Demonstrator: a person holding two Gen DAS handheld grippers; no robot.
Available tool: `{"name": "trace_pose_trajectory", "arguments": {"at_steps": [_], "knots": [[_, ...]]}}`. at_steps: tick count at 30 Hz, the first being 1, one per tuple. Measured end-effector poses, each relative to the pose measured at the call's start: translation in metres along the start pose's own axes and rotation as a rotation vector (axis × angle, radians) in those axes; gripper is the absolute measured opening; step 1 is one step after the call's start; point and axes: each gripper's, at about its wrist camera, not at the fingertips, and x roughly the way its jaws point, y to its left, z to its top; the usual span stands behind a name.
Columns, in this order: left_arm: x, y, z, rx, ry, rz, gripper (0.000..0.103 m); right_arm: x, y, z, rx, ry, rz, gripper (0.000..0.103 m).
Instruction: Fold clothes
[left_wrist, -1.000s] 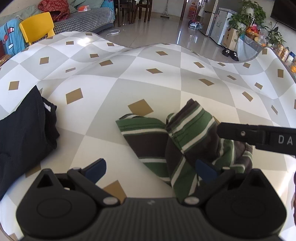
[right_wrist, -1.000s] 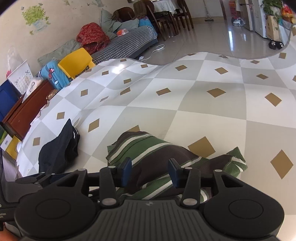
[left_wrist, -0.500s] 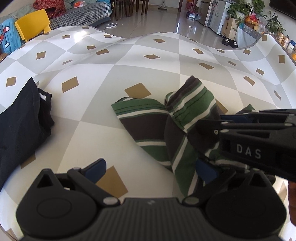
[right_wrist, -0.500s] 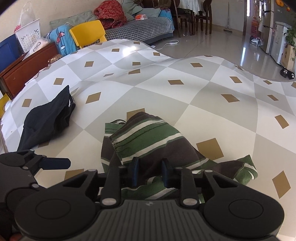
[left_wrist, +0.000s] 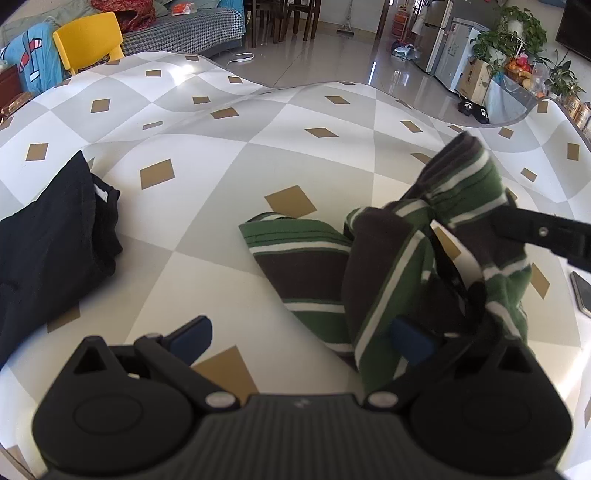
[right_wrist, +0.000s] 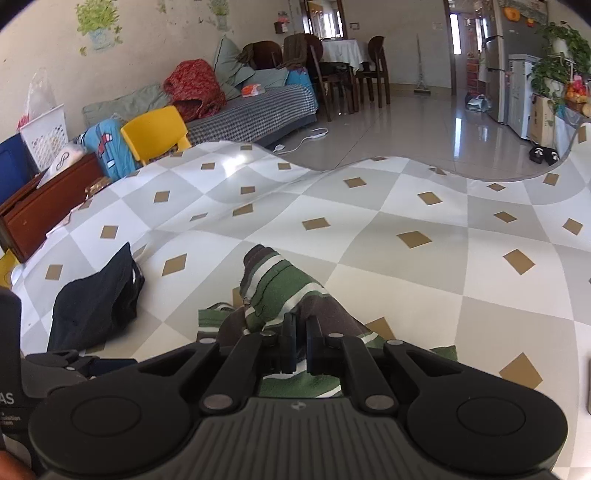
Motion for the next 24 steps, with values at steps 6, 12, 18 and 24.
{"name": "trace_pose_trajectory", "arguments": {"at_steps": [6, 12, 18, 24], "knots": [[0.000, -0.006, 0.002, 0.002, -0.011, -0.001, 0.103, -0.026, -0.025, 0.001, 0.037, -0.035, -0.070, 0.006], [-0.002, -0.014, 0.005, -0.005, -0.031, -0.009, 0.103, -0.046, -0.049, -0.008, 0.061, -0.025, -0.131, 0.006], [0.003, -0.023, 0.004, -0.005, -0.016, -0.018, 0.103, -0.053, -0.073, -0.022, 0.098, 0.034, -0.204, 0.006], [0.005, -0.034, 0.000, 0.029, -0.009, -0.019, 0.103, -0.043, -0.092, -0.037, 0.167, 0.168, -0.242, 0.006]]}}
